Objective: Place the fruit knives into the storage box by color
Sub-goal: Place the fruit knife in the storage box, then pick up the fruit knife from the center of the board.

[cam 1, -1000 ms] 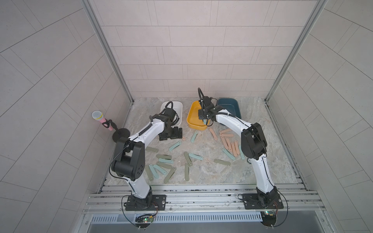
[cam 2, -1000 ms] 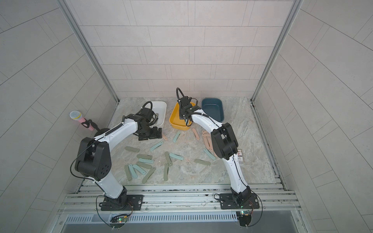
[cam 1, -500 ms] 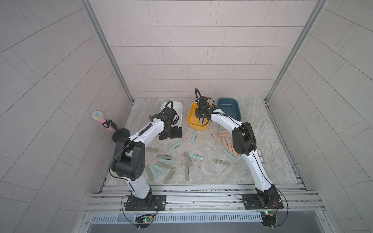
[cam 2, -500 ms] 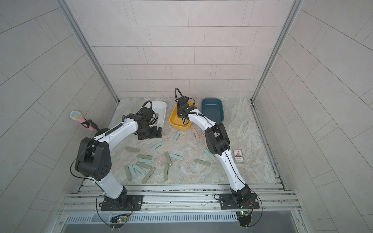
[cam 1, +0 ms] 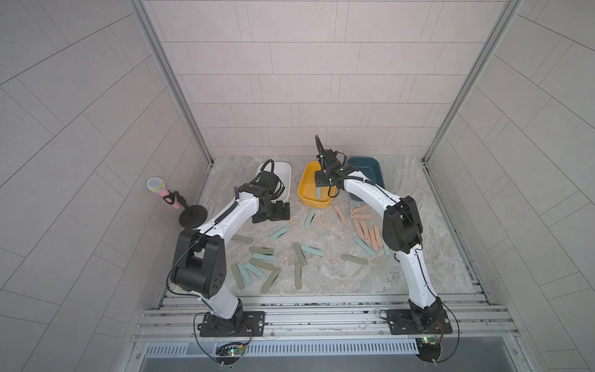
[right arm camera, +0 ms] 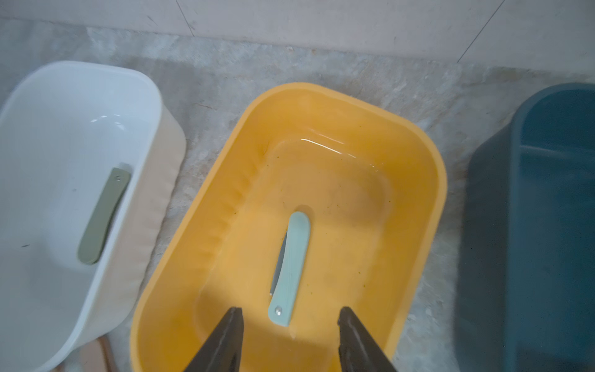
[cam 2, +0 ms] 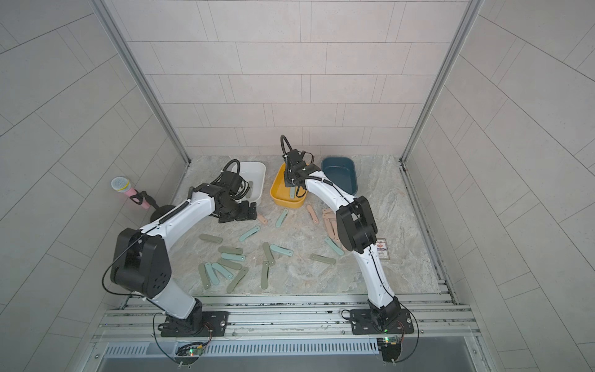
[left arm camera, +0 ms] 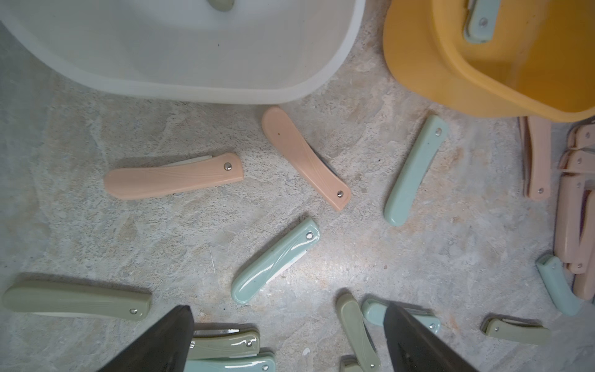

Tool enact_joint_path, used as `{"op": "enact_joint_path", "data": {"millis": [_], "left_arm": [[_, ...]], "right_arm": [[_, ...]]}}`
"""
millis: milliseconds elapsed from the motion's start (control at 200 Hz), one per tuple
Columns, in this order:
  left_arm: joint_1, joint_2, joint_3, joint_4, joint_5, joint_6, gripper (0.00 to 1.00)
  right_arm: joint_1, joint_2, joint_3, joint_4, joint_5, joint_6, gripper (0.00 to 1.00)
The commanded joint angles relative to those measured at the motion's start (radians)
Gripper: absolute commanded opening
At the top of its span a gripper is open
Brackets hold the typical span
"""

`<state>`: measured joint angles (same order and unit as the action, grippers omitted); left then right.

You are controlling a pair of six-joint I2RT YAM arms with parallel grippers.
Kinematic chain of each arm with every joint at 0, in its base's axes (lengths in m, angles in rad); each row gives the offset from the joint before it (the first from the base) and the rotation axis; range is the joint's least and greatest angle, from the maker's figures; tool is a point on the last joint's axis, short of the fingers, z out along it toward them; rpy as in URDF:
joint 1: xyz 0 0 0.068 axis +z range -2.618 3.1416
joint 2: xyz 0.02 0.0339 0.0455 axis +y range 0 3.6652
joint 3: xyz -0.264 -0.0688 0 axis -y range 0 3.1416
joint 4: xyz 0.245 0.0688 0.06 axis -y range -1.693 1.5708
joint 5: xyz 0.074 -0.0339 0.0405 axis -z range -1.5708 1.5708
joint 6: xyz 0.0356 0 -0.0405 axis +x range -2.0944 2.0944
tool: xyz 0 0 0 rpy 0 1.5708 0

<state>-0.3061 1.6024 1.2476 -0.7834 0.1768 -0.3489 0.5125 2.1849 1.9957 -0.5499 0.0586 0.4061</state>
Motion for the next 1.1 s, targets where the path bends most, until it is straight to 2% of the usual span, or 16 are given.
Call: {"op": "enact_joint_path", "data": {"millis": [0, 205, 360, 720, 851, 1091], "left_arm": [[-0.016, -0.06, -0.036, -0.015, 0.004, -0.014, 1.0], [-0.039, -0.14, -0.109, -0.016, 0.011, -0.033, 1.0], [-0.045, -0.166, -0.146, -0.005, 0.03, -0.033, 1.0], [-0.045, -0.19, -0.189, 0.024, -0.002, -0.002, 1.0], [-0.045, -0.178, -0.181, 0.016, 0.018, 0.013, 1.0], [-0.045, -0.179, -0.154, -0.004, -0.026, 0.028, 1.0]], "right_arm": [[0.006, -0.168, -0.117, -0.005, 0.017, -0.038, 0.51], [0.006, -0.384, -0.451, 0.017, 0.052, -0.086, 0.51], [0.006, -0.449, -0.61, 0.032, 0.051, -0.102, 0.51], [-0.003, -0.409, -0.702, 0.063, 0.029, -0.101, 0.51], [-0.003, -0.396, -0.692, 0.051, 0.012, -0.1, 0.51], [-0.003, -0.412, -0.687, 0.028, 0.023, -0.12, 0.52]]}}
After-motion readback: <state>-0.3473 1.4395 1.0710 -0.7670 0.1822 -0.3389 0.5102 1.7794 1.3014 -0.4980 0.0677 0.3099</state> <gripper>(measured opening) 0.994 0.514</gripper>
